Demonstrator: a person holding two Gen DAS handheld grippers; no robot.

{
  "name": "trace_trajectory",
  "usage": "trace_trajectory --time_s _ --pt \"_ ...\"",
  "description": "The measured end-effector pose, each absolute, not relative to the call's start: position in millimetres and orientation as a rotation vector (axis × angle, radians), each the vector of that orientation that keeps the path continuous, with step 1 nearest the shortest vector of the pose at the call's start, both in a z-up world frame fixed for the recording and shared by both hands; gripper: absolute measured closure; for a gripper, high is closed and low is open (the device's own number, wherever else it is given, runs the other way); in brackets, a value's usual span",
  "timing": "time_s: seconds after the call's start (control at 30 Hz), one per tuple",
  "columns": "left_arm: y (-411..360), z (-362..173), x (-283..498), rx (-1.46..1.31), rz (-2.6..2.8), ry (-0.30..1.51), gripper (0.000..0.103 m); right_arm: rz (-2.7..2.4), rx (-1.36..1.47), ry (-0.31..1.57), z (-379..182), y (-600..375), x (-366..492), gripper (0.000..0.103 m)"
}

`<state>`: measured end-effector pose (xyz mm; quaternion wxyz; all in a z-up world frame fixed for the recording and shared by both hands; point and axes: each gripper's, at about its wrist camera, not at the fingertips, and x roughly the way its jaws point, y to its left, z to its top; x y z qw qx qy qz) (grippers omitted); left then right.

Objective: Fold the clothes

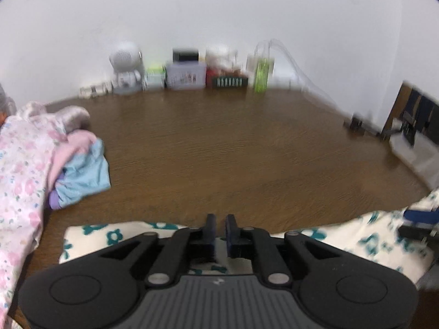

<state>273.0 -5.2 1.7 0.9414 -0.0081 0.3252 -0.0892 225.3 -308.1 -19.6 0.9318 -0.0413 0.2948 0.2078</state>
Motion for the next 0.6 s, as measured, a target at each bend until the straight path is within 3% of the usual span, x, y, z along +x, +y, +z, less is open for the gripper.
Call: trace_trajectory --time_s 0.13,0.5,0.57,0.6 --pt "-4.4 19.4 249.4 -0.043 -0.26 0.621 0.092 0.403 -0.071 0.55 -4.8 -325.0 214.3 0.066" --pt "4.7 -7.7 243.9 -0.069 -0.213 0.715 0.099 0.303 -0.04 0.634 -24.2 -360.2 211.5 0.067" --pt "9.0 -6.5 238.8 -0.103 -0.211 0.703 0.087 0.308 -0.053 0.617 -18.1 -357.8 206.1 0.062" --pt "11.5 -2.1 232.0 -0.126 -0.217 0.683 0.063 0.317 -0.046 0.597 -14.3 -358.7 201.0 0.053"
